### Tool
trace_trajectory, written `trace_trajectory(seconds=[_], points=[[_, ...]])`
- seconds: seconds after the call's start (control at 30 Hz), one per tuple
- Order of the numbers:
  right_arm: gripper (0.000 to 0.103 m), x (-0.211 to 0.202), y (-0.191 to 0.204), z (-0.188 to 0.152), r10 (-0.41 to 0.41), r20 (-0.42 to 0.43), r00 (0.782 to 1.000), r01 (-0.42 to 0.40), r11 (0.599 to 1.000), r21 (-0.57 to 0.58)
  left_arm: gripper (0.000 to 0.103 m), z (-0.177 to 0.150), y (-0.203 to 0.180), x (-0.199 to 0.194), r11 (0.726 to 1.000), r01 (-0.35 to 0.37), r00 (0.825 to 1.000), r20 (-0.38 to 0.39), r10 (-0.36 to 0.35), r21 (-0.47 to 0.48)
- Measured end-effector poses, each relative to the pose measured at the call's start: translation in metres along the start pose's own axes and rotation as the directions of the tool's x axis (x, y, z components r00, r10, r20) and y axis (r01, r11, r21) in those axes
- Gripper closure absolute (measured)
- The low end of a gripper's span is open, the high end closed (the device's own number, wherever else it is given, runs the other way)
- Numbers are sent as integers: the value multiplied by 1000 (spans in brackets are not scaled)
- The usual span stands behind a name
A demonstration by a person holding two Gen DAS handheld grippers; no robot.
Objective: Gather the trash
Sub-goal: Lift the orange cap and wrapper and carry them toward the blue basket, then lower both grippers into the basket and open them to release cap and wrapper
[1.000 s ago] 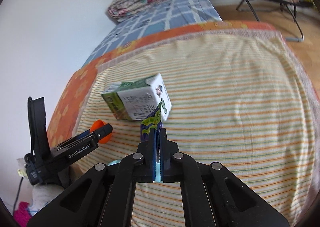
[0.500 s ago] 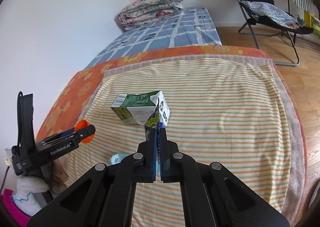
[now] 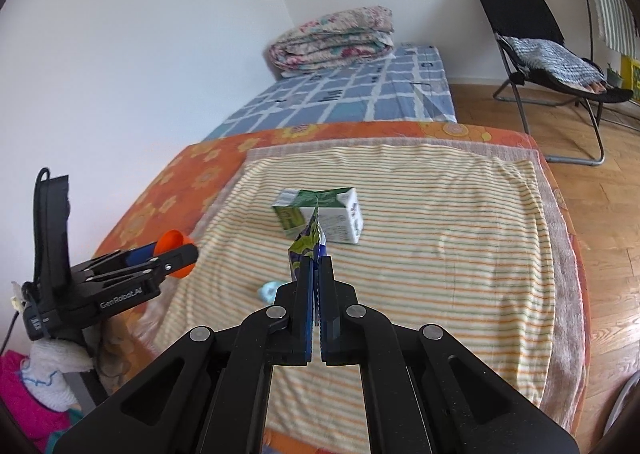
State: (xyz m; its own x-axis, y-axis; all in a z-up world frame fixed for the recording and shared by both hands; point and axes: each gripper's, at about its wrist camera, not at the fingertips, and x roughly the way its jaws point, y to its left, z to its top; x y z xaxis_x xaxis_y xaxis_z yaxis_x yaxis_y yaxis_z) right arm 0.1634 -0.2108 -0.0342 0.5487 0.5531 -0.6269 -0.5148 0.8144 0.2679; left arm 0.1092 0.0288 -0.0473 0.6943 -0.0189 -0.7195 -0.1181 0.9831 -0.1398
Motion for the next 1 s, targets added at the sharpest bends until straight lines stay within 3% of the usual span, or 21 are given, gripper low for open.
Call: trace_trajectory(seconds=[0.33, 1.0], points=[[102, -37, 34, -45, 34, -9, 999, -35, 992, -124, 52, -35, -23, -40, 996, 34, 999, 18, -35, 81], [102, -63, 41, -135, 84, -128, 988, -100, 987, -122, 52, -123, -33, -57, 993, 62, 996, -70, -55, 99]])
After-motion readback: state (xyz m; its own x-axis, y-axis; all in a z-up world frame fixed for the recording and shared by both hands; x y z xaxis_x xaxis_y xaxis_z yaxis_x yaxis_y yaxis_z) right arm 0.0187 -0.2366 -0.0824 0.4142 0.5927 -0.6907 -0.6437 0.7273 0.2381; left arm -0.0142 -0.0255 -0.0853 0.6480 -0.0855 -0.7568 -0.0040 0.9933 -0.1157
